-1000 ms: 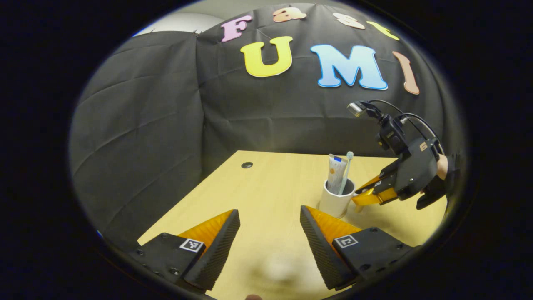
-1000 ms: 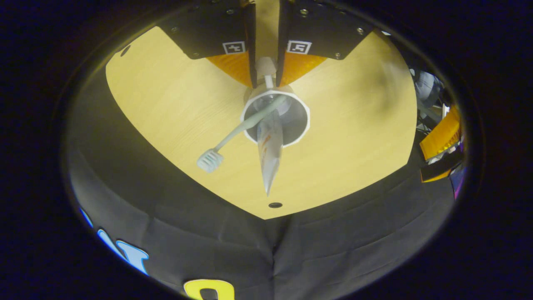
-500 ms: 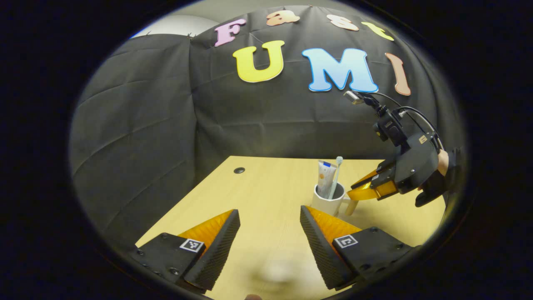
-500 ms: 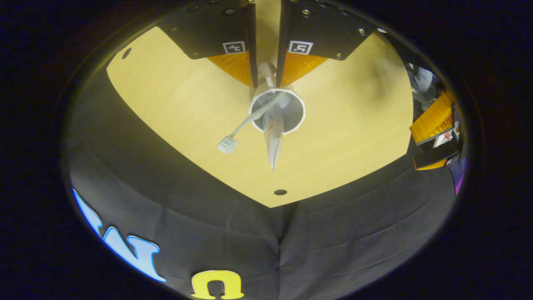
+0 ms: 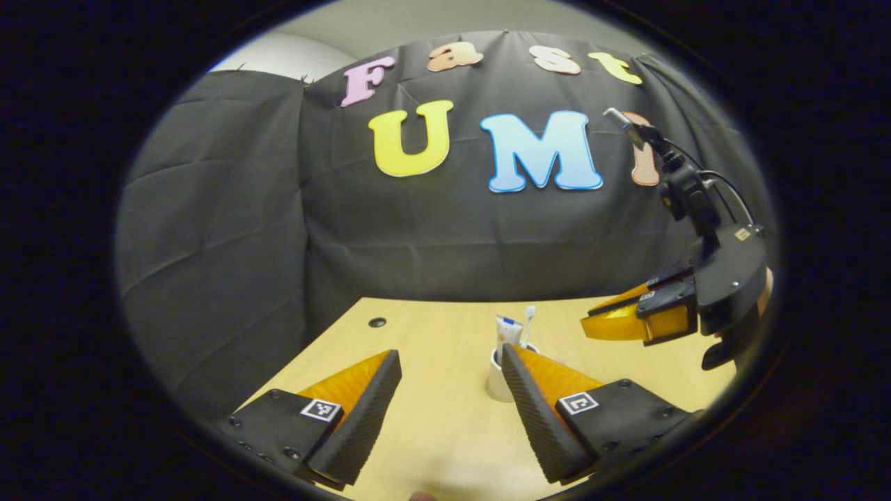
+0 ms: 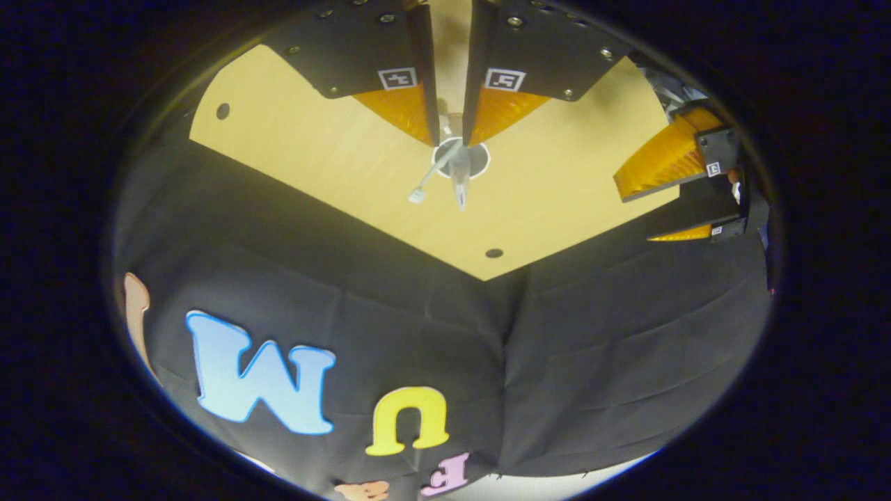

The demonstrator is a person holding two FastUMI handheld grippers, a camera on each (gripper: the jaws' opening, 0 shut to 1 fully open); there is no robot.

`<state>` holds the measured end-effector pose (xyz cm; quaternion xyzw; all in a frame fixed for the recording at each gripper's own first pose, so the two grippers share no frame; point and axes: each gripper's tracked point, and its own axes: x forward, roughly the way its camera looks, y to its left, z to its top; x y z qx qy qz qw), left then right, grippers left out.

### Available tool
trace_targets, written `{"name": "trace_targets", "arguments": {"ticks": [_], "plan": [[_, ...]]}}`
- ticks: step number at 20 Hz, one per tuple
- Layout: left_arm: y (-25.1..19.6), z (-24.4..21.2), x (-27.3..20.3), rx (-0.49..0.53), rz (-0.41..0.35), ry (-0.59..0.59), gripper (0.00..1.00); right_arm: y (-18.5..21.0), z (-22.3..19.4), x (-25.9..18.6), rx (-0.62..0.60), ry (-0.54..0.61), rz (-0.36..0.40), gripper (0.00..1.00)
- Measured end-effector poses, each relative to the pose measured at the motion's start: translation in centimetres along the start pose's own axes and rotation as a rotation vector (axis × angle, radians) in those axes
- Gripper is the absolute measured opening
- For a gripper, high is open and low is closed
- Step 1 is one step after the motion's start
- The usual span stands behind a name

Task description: Put the toothbrush and toothpaste on the desktop into the cup, then pick up the cup and place it on the coaster on the desktop.

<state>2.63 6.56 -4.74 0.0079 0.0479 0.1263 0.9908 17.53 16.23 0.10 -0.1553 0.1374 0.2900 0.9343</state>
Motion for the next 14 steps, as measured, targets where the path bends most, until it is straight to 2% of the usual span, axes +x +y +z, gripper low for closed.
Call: {"name": "trace_targets", "arguments": {"ticks": [3, 4, 6, 8, 9, 11, 12, 13, 14], "plan": [[-0.8, 3.3, -0.9, 0.016, -0.034, -0.075, 0.97, 0.3, 1.6, -3.2, 0.006, -0.077, -0.073, 0.22], [-1.1, 4.6, -1.2, 0.010, -0.046, -0.117, 0.97, 0.7, 2.0, -4.2, 0.016, -0.098, -0.090, 0.46], [-1.7, 7.0, -2.1, 0.000, -0.066, -0.168, 1.00, 0.7, 3.0, -6.3, 0.040, -0.148, -0.137, 0.44], [-2.3, 8.6, -3.0, 0.015, -0.081, -0.206, 0.96, 0.7, 4.3, -8.1, 0.069, -0.204, -0.187, 0.44], [-2.8, 9.4, -3.3, 0.026, -0.092, -0.223, 1.00, 1.0, 4.8, -8.9, 0.080, -0.230, -0.193, 0.44], [-3.3, 10.6, -4.3, 0.029, -0.111, -0.251, 0.96, 0.9, 5.9, -10.7, 0.095, -0.275, -0.221, 0.51], [-3.6, 11.0, -4.6, 0.024, -0.120, -0.259, 0.96, 0.7, 6.5, -11.6, 0.097, -0.295, -0.236, 0.72], [-3.8, 11.4, -4.7, 0.016, -0.125, -0.266, 0.96, 0.4, 6.7, -12.4, 0.089, -0.311, -0.262, 0.75], [-3.9, 11.7, -5.1, 0.011, -0.128, -0.274, 0.96, 0.2, 6.9, -13.1, 0.079, -0.326, -0.288, 0.85]]}}
